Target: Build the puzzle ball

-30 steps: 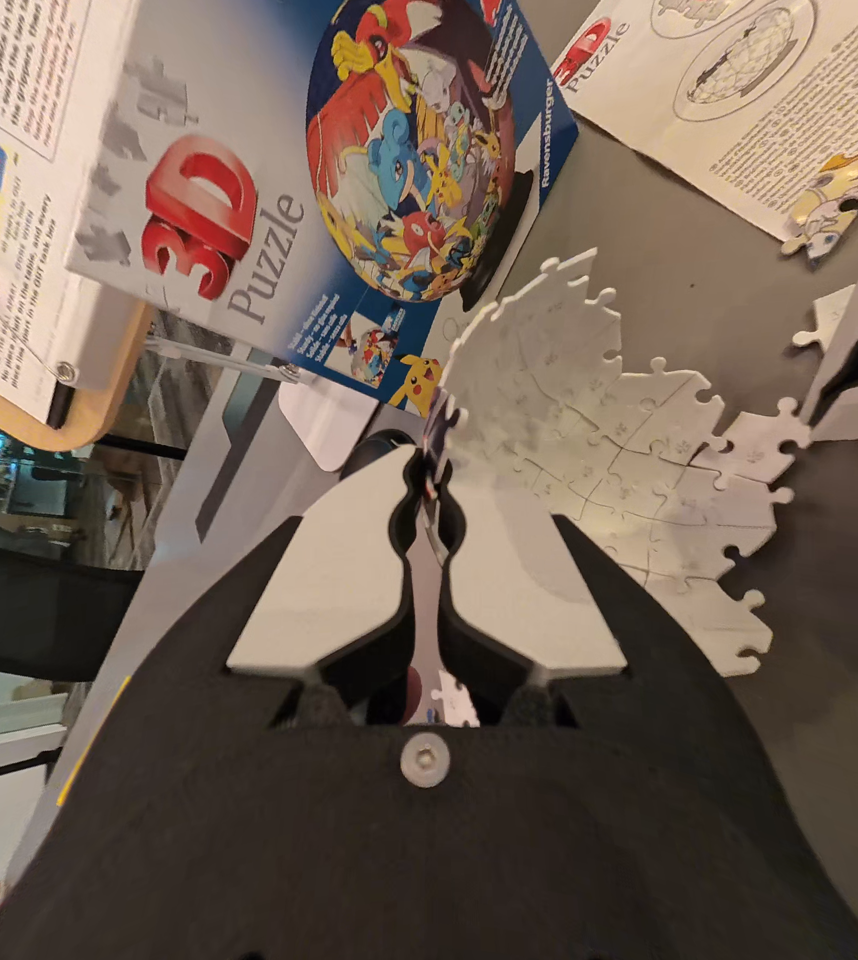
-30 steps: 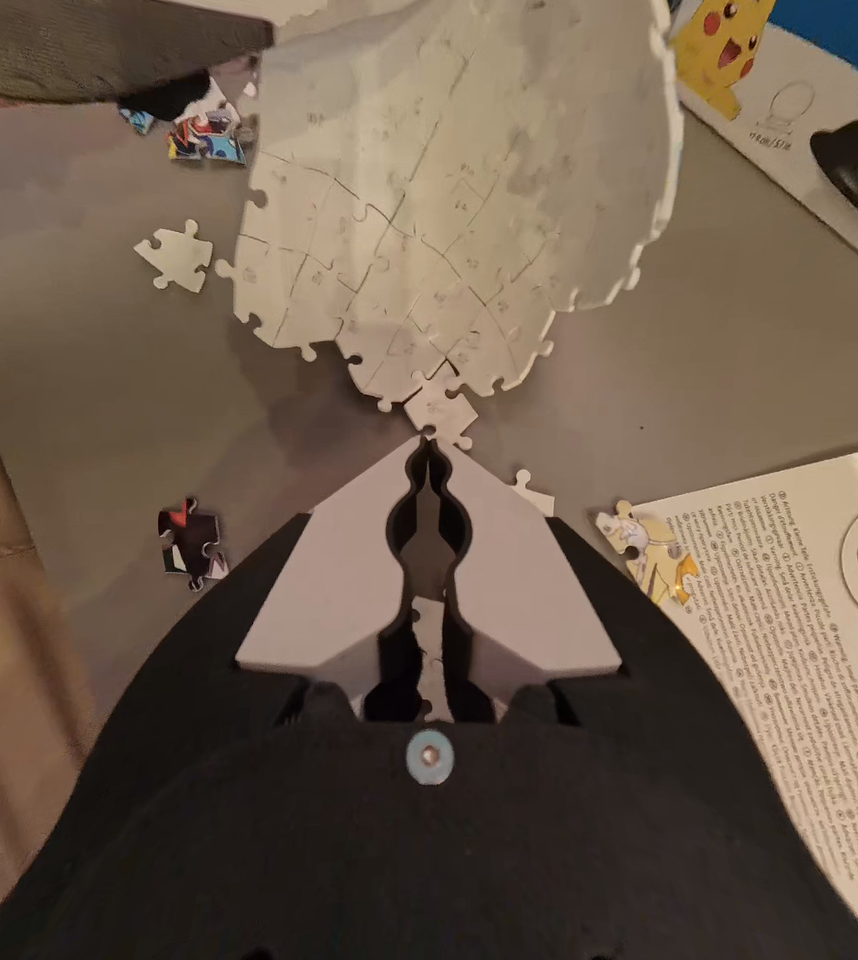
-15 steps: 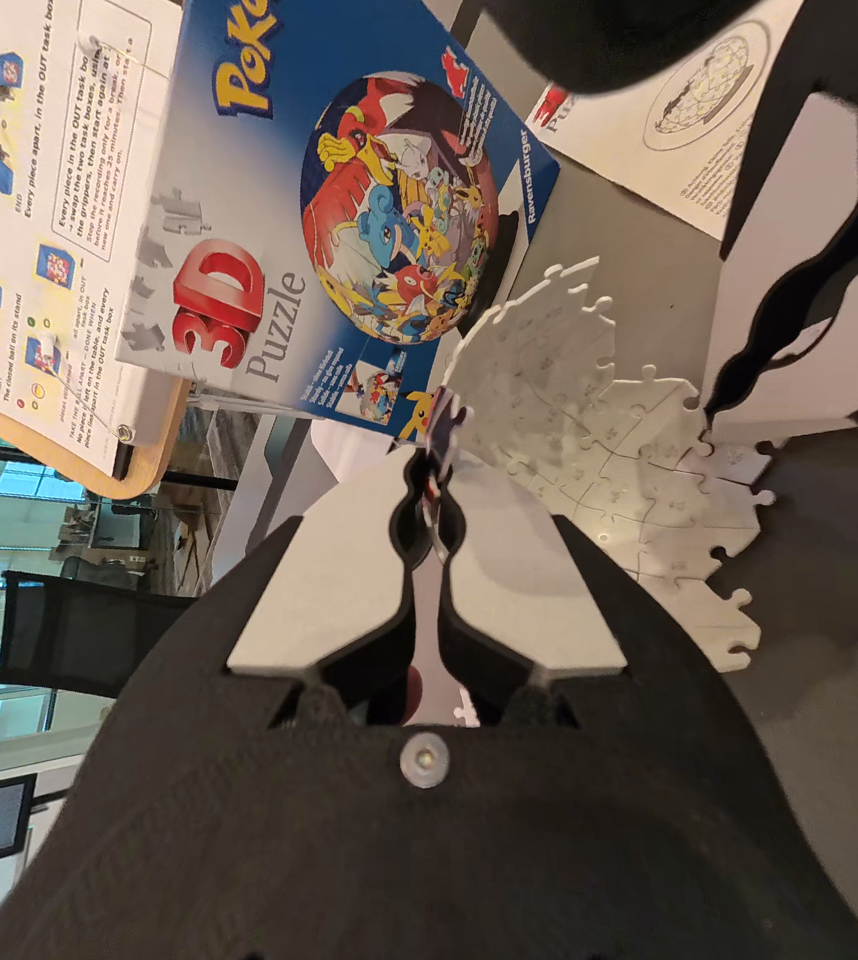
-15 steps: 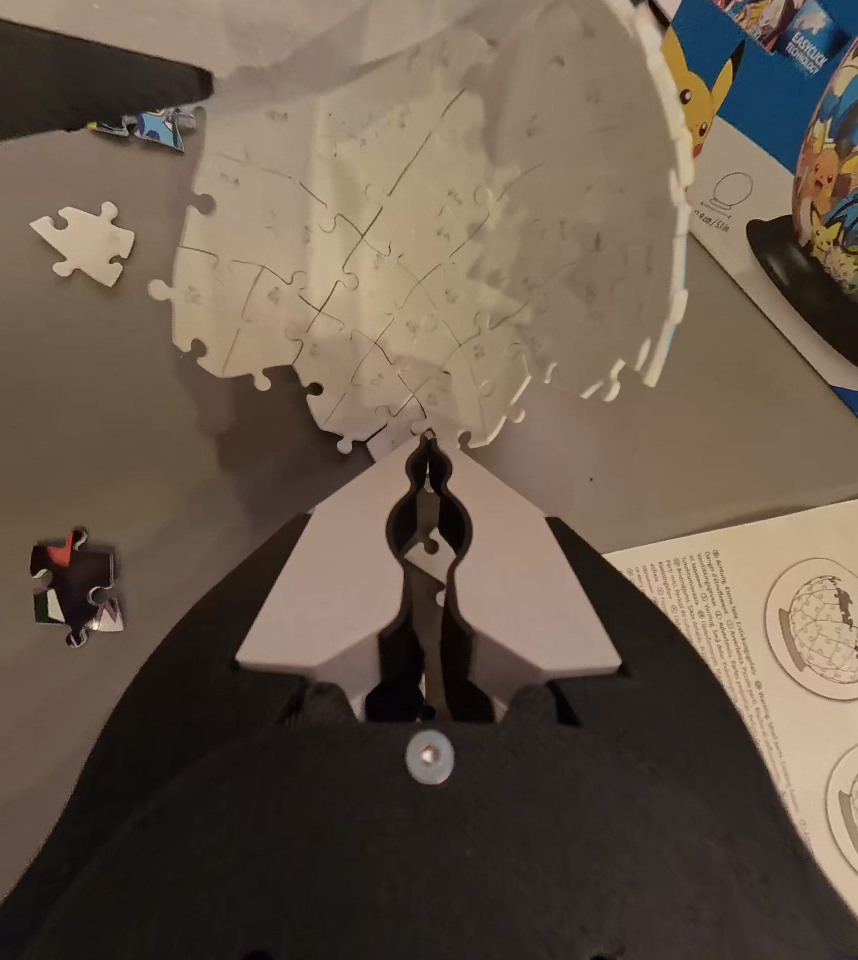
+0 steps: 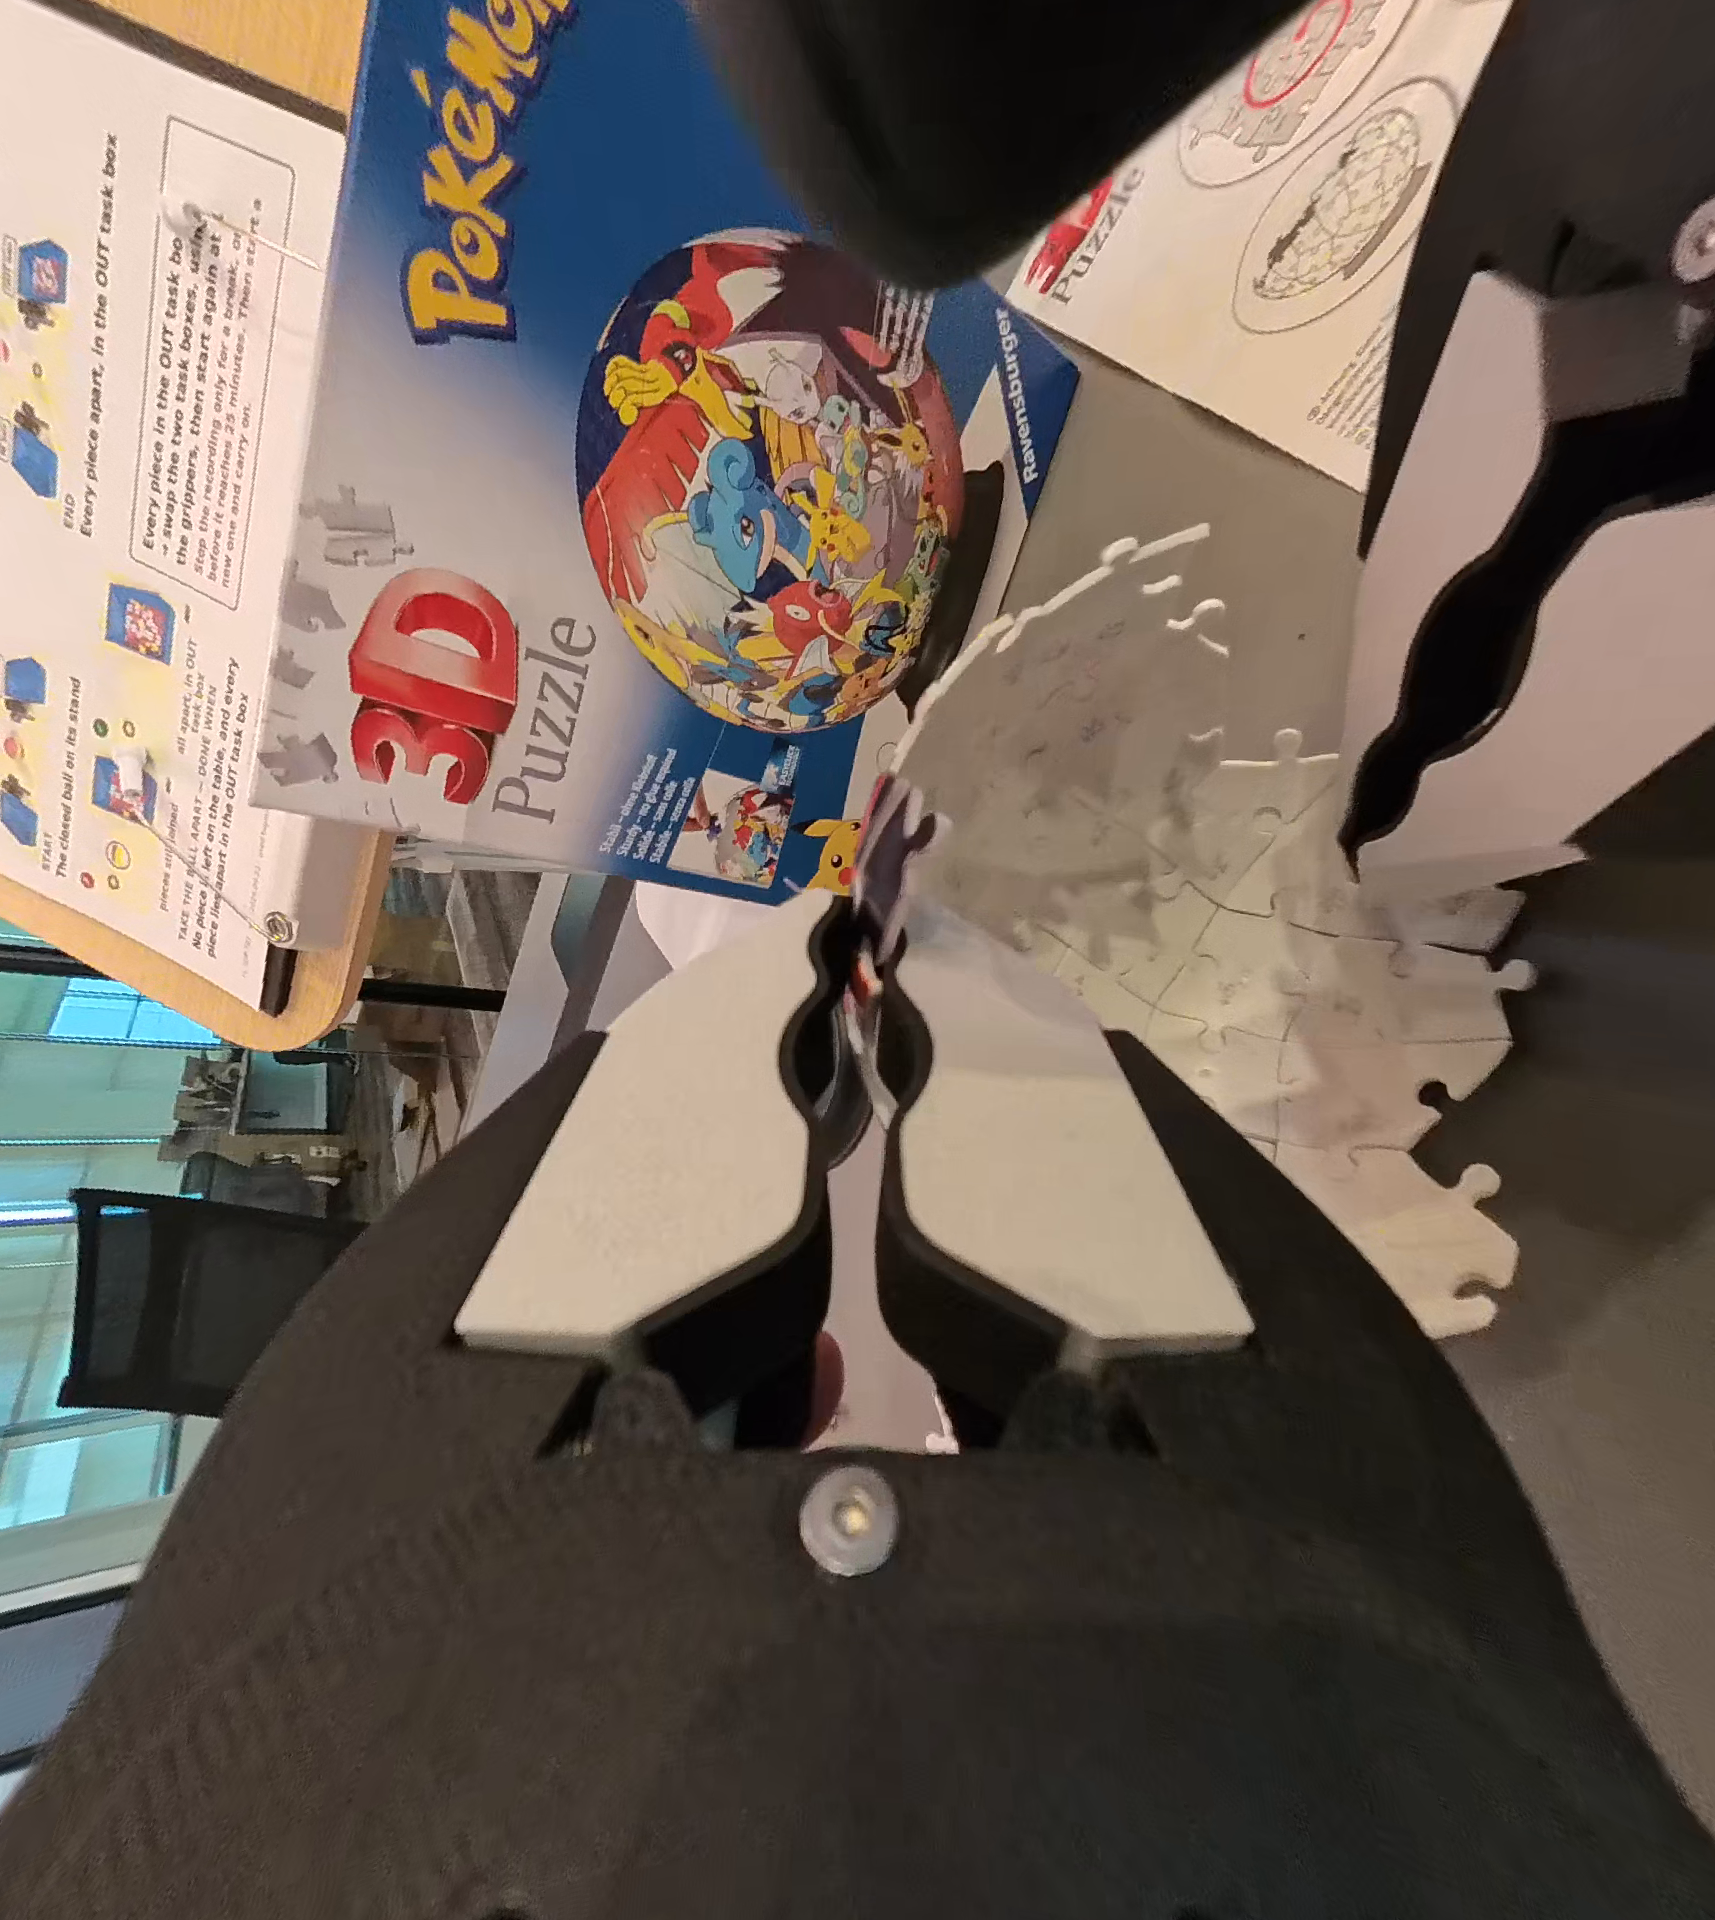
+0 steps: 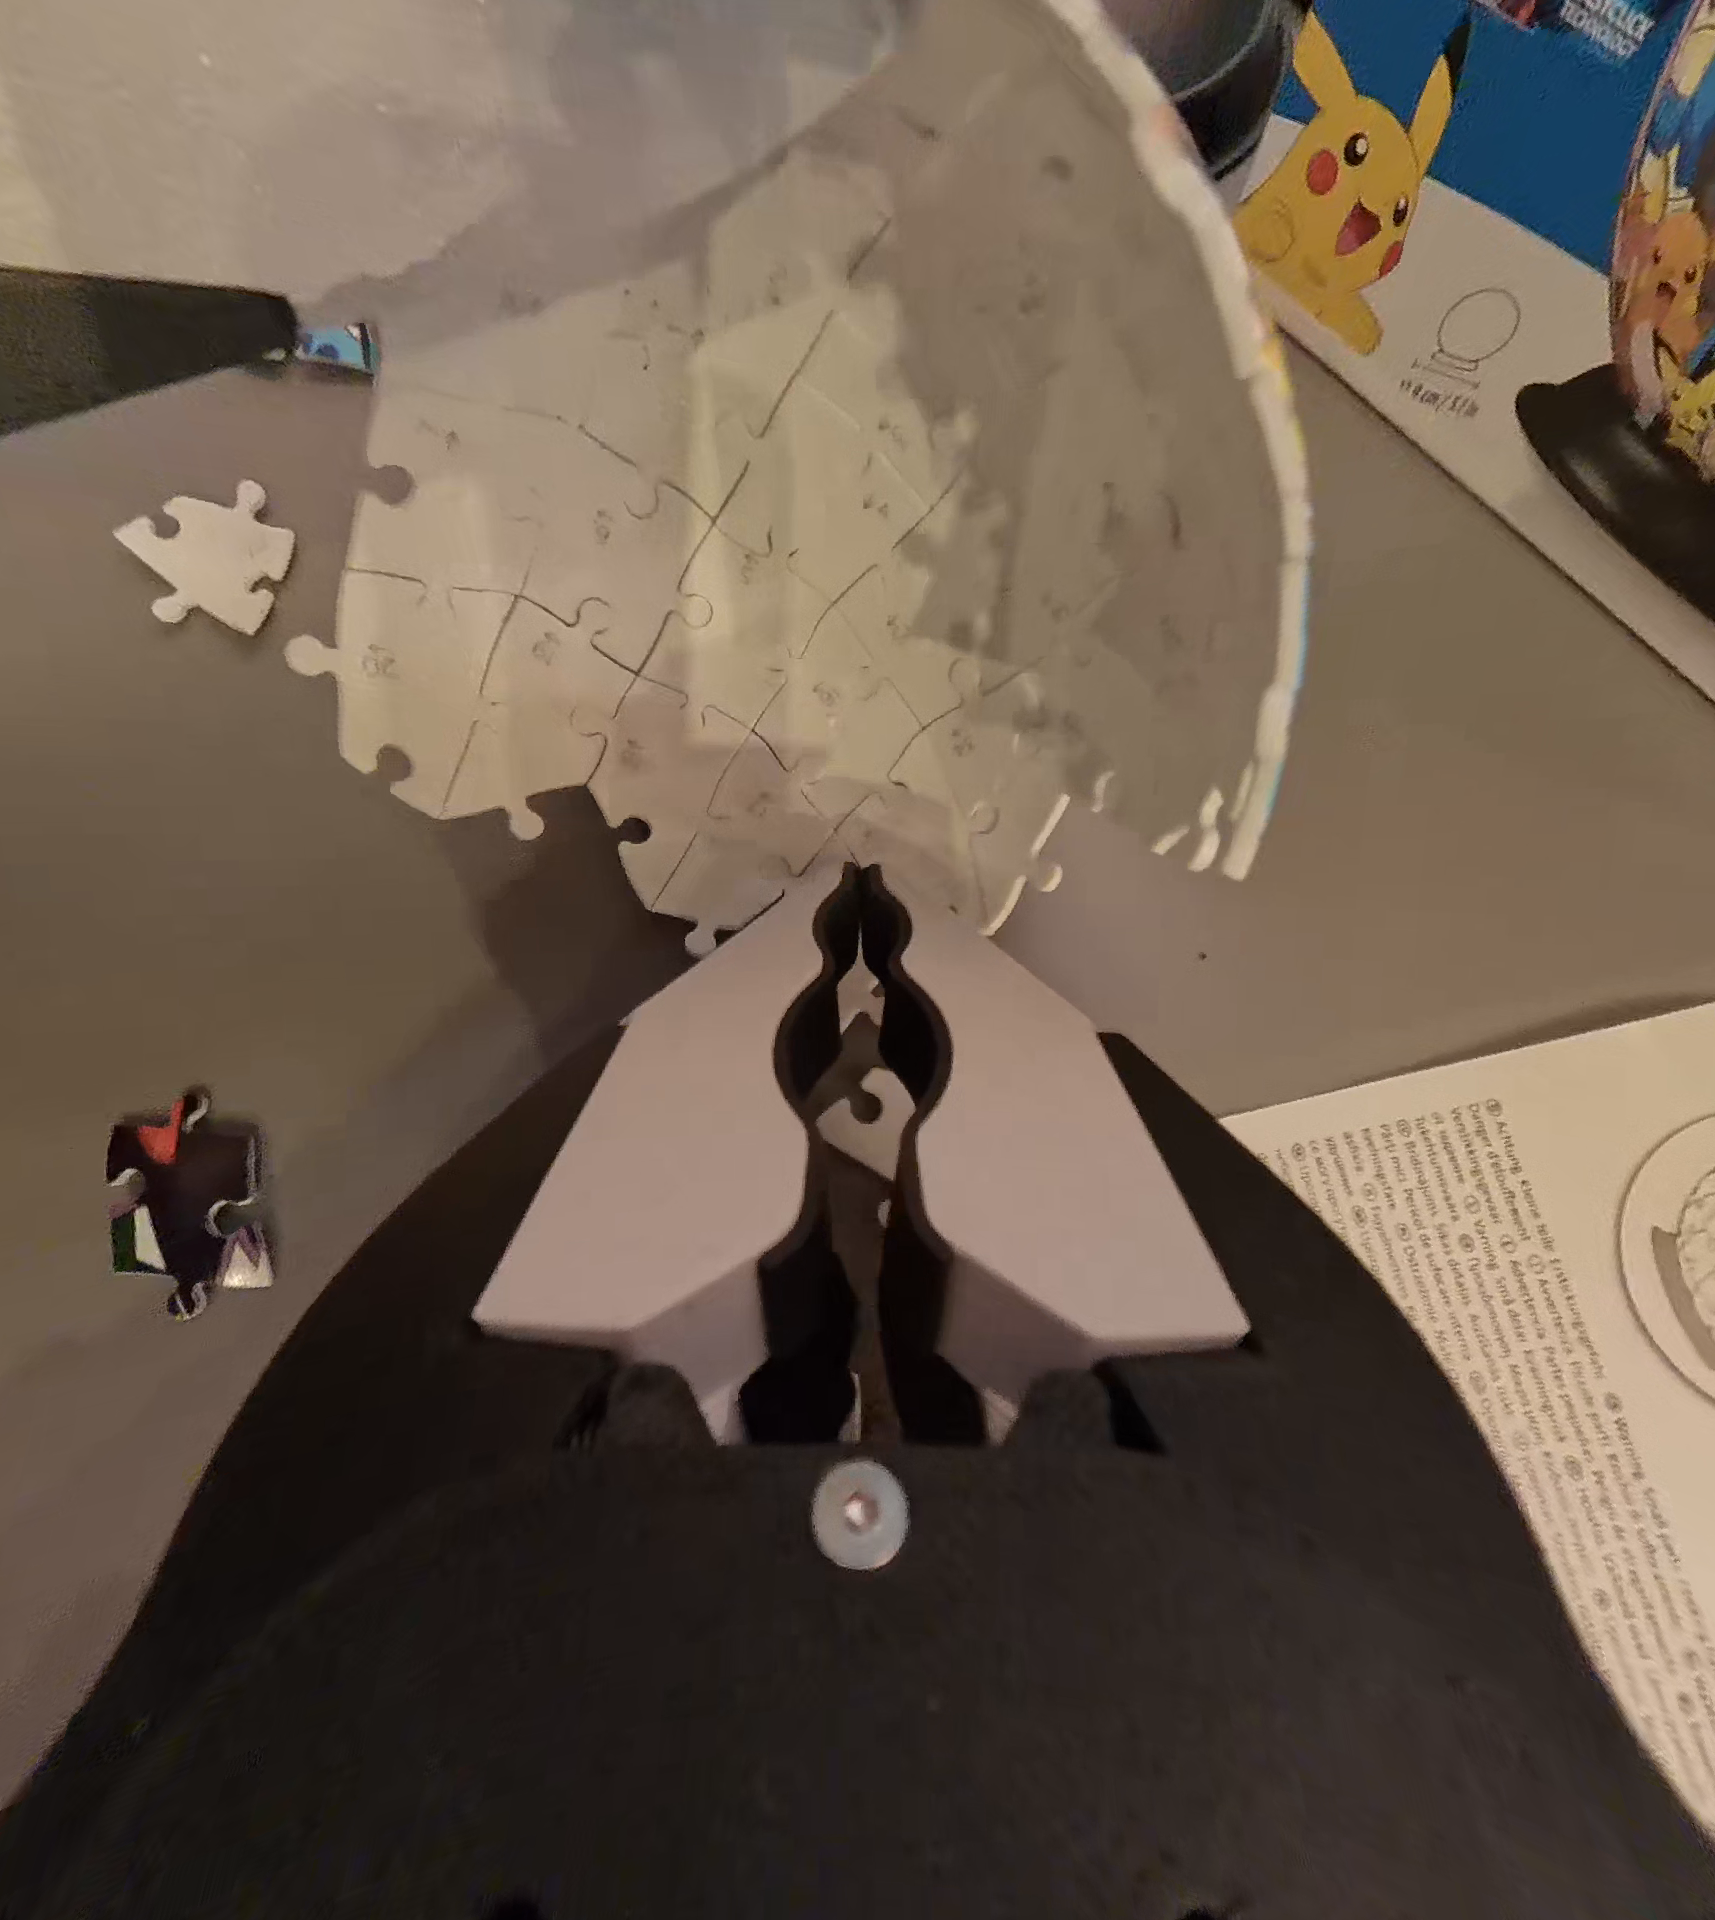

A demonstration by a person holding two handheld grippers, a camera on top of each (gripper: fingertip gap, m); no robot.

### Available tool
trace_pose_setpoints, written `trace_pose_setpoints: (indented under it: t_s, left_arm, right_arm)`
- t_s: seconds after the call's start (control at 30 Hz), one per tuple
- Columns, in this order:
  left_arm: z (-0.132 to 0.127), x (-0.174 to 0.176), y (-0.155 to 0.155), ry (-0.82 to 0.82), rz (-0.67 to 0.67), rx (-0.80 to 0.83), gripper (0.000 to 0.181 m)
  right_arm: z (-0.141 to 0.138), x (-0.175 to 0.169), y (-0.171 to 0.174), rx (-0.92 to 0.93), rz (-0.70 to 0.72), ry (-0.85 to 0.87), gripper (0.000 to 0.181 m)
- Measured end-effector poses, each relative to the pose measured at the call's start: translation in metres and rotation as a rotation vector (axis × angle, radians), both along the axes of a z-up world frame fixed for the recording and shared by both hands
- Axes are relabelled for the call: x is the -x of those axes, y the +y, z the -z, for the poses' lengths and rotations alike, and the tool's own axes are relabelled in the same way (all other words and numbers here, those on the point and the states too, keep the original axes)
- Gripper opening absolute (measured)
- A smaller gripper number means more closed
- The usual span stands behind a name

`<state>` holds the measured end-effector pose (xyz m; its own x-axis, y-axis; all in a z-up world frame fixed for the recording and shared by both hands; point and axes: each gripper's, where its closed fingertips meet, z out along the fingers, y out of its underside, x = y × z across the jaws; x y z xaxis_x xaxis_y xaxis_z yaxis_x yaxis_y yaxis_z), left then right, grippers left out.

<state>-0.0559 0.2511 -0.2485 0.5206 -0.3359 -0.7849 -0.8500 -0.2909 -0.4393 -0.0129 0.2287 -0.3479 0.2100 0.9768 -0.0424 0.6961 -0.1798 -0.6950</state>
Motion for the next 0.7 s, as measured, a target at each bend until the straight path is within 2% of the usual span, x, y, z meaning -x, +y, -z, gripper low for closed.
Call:
trace_pose_setpoints:
  t_s: [0.23, 0.37, 0.5, 0.57, 0.7]
  left_arm:
    - [0.0, -0.002, 0.001, 0.024, 0.003, -0.018, 0.002]
    - [0.0, 0.001, 0.001, 0.013, -0.004, -0.019, 0.003]
    - [0.0, 0.004, 0.001, 0.014, -0.011, -0.019, 0.003]
    - [-0.001, 0.006, 0.002, 0.013, -0.019, -0.02, 0.002]
    - [-0.002, 0.008, 0.004, 0.016, -0.022, -0.022, 0.002]
  right_arm:
    - [-0.005, -0.001, 0.0, 0.129, 0.059, 0.061, 0.0]
    - [-0.032, -0.02, 0.011, 0.111, 0.099, 0.092, 0.0]
    - [-0.03, -0.055, 0.012, 0.098, 0.11, -0.013, 0.0]
    - [-0.02, -0.066, 0.009, 0.11, 0.103, -0.07, 0.0]
    - [-0.001, -0.071, 0.001, 0.138, 0.072, -0.165, 0.021]
